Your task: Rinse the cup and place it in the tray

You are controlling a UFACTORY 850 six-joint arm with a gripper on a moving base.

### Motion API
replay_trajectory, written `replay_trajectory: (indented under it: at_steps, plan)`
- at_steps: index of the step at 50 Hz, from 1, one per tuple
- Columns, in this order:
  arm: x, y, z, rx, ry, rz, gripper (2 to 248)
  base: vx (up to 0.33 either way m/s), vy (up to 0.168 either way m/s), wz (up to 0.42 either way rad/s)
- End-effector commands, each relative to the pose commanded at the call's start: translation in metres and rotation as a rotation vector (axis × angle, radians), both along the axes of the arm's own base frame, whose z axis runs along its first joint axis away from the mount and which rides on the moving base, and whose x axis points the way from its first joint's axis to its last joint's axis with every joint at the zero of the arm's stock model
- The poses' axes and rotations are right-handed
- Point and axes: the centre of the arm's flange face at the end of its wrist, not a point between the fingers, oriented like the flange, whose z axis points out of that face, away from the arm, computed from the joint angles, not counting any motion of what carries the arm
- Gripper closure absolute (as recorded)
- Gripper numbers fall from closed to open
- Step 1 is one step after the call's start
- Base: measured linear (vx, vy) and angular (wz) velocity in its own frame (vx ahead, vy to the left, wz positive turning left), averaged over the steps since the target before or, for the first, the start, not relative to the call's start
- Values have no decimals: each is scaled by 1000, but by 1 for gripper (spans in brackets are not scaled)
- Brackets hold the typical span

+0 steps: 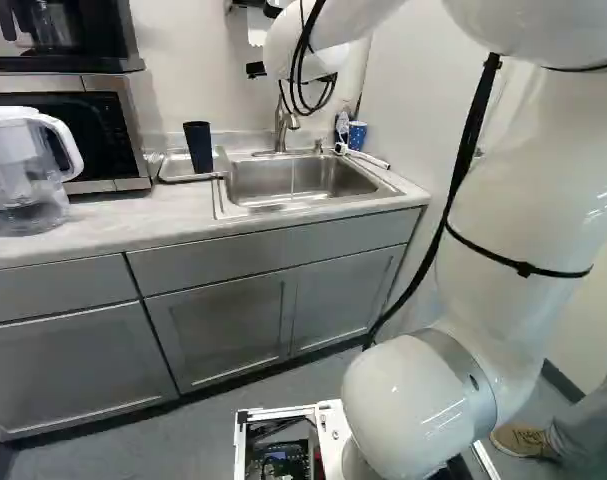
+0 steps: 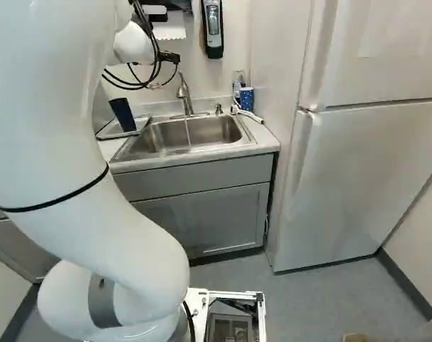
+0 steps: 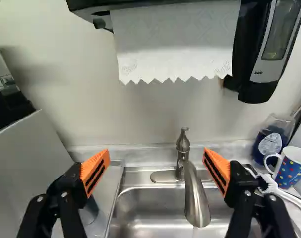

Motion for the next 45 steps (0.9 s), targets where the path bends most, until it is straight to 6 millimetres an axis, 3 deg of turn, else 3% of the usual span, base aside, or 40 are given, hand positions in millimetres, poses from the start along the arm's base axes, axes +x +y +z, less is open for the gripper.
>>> replay_trajectory:
  at_steps: [45]
  plan:
    - [71, 3, -3, 7, -31, -17, 3, 0, 0, 0]
